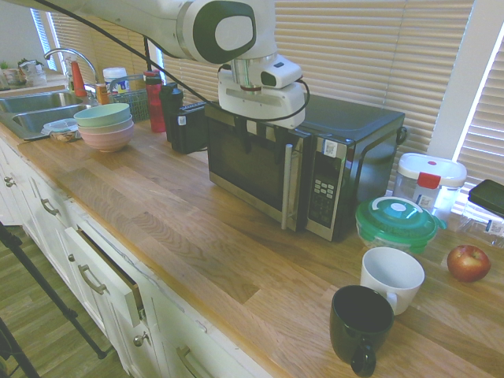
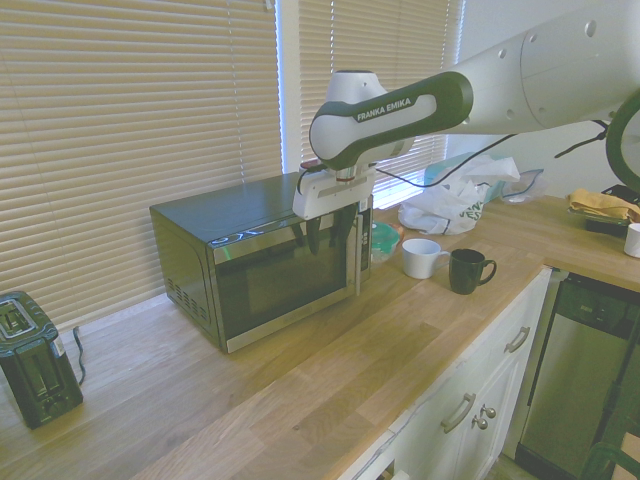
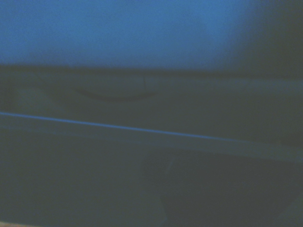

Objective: Close the microwave

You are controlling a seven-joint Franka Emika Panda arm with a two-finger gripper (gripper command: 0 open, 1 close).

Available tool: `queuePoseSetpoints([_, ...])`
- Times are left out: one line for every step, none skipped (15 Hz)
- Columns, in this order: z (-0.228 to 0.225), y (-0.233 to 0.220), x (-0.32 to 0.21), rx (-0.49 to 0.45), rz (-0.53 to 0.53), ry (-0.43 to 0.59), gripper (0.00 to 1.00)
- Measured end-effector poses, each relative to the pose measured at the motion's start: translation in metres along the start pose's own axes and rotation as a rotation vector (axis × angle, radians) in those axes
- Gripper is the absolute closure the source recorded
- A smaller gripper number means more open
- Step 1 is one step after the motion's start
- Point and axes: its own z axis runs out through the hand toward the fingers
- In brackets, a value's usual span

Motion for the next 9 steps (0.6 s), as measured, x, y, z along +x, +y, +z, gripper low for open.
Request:
queuePoseSetpoints([-0.004,-0.004,0.0,-0.004,-0.008,-0.006,0.0])
queuePoseSetpoints([-0.008,-0.007,0.0,-0.011,-0.012,-0.016,0.0])
queuePoseSetpoints([-0.012,-0.01,0.001,-0.017,-0.016,-0.023,0.0])
queuePoseSetpoints([-0.014,-0.012,0.004,-0.023,-0.018,-0.031,0.0])
queuePoseSetpoints([-0.015,-0.013,0.007,-0.03,-0.016,-0.038,0.0])
queuePoseSetpoints([-0.014,-0.015,0.011,-0.034,-0.015,-0.042,0.0])
queuePoseSetpoints([-0.014,-0.016,0.014,-0.034,-0.014,-0.041,0.0])
queuePoseSetpoints([-0.014,-0.017,0.018,-0.03,-0.016,-0.033,0.0])
queuePoseSetpoints([-0.013,-0.017,0.02,-0.033,-0.015,-0.035,0.0])
